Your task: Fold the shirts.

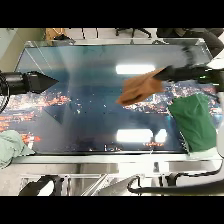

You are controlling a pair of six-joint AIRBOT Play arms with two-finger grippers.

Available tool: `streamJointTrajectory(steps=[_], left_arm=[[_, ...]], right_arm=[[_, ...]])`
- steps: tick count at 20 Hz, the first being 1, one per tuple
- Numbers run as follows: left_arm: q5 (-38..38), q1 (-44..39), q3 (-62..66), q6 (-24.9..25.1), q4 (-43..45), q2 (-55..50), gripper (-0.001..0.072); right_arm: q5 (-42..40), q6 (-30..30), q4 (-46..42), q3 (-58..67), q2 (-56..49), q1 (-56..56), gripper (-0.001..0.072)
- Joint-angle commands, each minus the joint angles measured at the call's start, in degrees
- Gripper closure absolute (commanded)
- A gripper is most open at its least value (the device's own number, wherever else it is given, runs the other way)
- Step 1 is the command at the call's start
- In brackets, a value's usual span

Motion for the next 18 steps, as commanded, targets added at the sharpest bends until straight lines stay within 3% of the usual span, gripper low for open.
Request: streamJointTrajectory(steps=[1, 4, 8, 11, 14, 18], left_arm=[[0.1, 0.0, 0.0, 0.1, 0.0, -0.1, 0.0693], [-0.3, 0.0, 0.0, 0.1, -0.1, -0.1, 0.0693], [-1.5, 0.0, 0.0, 0.1, -0.1, -0.1, 0.0693], [-2.1, 0.0, 0.0, 0.1, 0.0, -0.4, 0.0693], [-1.9, -0.2, 0.0, 1.1, -0.1, -0.4, 0.0692], [-2.0, -0.2, 0.0, 2.2, 0.0, -0.4, 0.0693]], right_arm=[[1.9, 4.1, 0.2, 2.4, 6.4, -13.0, 0.0694], [6.4, 8.2, -3.0, 2.4, 11.8, -23.4, 0.0694], [8.9, 20.0, -24.6, -1.2, 21.8, -25.7, 0.0694], [16.8, 31.4, -41.8, -8.9, 27.3, -25.7, 0.0693], [20.4, 34.4, -50.8, -16.9, 31.6, -25.8, 0.0692], [20.5, 37.1, -53.7, -24.7, 34.5, -25.8, 0.0692]])
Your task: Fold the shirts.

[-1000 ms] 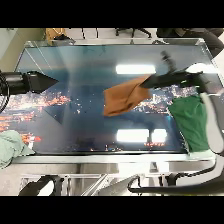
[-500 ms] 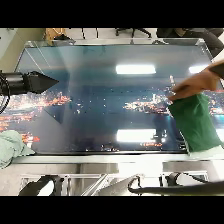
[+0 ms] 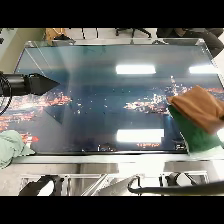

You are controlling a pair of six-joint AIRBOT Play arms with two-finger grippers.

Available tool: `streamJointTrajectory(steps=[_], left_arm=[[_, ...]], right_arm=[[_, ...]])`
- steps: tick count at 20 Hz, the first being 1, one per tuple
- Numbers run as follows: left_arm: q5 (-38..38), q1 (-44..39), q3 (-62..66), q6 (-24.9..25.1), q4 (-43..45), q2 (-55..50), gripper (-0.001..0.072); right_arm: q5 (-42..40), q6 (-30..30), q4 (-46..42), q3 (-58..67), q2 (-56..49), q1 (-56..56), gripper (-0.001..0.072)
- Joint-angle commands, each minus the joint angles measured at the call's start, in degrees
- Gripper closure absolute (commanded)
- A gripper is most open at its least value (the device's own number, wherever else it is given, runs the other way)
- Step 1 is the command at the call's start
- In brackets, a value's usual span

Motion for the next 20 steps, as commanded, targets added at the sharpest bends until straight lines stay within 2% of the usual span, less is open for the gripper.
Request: streamJointTrajectory(steps=[1, 2, 3, 4, 7, 11, 12, 13, 14, 16, 20], left_arm=[[-0.2, 0.0, 0.0, 1.2, 0.0, 0.0, 0.0692], [-0.3, 0.0, 0.0, 1.6, 0.1, 0.0, 0.0693], [-0.6, 0.0, 0.0, 1.7, 0.1, 0.0, 0.0693], [-0.8, 0.0, 0.0, 1.7, 0.1, 0.0, 0.0693], [-0.7, 0.0, 0.0, 1.7, 0.1, 0.0, 0.0693], [-0.6, 0.0, 0.0, 1.6, 0.1, 0.0, 0.0692], [-0.5, 0.0, 0.0, 1.6, 0.1, 0.0, 0.0692], [-0.5, -0.1, 0.0, 1.6, 0.1, 0.0, 0.0692], [-0.6, -0.1, 0.0, 1.6, 0.1, 0.0, 0.0692], [-0.6, -1.0, 0.0, 1.6, 0.6, 0.0, 0.0692], [3.2, -8.1, -6.1, 1.6, 0.6, 0.0, 0.0692]], right_arm=[[2.1, 4.0, -6.7, -6.4, 2.4, -0.1, 0.0683], [2.1, 4.0, -7.0, -7.2, 2.4, -0.1, 0.0591], [2.4, 4.0, -7.1, -7.5, 2.2, -0.1, 0.0262], [2.3, 3.4, -7.1, -7.4, 1.9, -0.1, 0.0007], [0.5, 3.1, -5.3, -6.7, 0.7, -0.1, 0.0008], [-5.5, 1.4, 9.0, -5.9, -0.8, -0.1, 0.0022], [-6.8, 0.3, 13.2, -5.9, -1.0, 0.0, 0.0126], [-8.2, -1.2, 17.4, -5.9, -1.1, 0.0, 0.0325], [-9.5, -3.9, 22.3, -6.0, -1.2, 0.0, 0.0491], [-10.6, -8.5, 29.2, -6.1, -1.3, 0.5, 0.0691], [-15.5, -10.0, 29.3, -10.6, -1.3, 10.1, 0.0692]])
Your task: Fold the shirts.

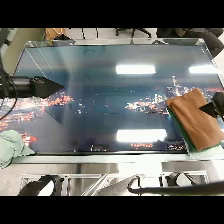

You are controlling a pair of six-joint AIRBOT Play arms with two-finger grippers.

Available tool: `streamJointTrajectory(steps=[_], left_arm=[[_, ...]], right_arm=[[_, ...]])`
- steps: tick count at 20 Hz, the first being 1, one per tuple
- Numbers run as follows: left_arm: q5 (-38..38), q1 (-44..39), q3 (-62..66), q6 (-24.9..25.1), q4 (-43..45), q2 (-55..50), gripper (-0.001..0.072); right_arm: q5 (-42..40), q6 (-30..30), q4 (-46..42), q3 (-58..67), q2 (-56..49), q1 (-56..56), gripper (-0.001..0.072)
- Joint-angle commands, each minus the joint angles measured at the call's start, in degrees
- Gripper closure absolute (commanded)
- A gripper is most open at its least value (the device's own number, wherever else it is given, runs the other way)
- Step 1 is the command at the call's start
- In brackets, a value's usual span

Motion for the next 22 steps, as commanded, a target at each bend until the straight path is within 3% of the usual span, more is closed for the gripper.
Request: streamJointTrajectory(steps=[1, 6, 9, 22], left_arm=[[4.4, -6.5, -6.3, -0.2, 0.3, 0.0, 0.0692], [15.1, -16.0, -18.8, -1.4, 0.2, 0.0, 0.0692], [17.6, -19.1, -23.6, -1.7, 0.0, 0.0, 0.0692], [20.4, -20.5, -25.1, -1.7, 0.1, 0.0, 0.0692]], right_arm=[[-7.1, -2.8, 4.1, -5.2, -0.1, 9.7, 0.0692], [-23.7, -7.2, 1.0, -15.1, -3.5, 35.2, 0.0692], [-27.0, -7.3, -3.7, -15.3, -8.3, 45.2, 0.0692], [-26.9, -7.2, -4.5, -15.3, -11.2, 48.9, 0.0687]])
